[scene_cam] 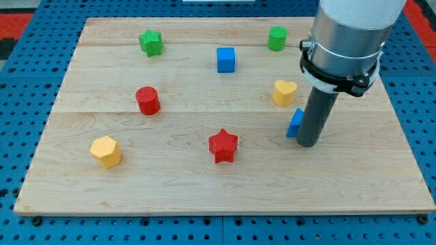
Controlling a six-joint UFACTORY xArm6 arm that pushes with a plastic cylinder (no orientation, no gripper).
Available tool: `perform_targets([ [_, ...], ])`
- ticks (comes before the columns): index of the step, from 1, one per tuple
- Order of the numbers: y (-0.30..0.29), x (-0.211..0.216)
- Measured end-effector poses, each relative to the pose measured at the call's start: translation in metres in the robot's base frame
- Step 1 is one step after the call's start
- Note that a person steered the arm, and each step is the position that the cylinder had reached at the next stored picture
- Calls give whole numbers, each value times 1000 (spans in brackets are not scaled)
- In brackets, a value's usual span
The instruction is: Push the yellow heart slightly up
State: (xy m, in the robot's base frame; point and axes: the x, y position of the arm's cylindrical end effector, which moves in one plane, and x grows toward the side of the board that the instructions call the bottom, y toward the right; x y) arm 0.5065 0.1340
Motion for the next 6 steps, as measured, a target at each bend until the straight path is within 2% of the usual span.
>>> perform_targets([
  [2, 42, -20],
  [3, 23, -24],
  [4, 41, -59],
  [6, -21, -88],
])
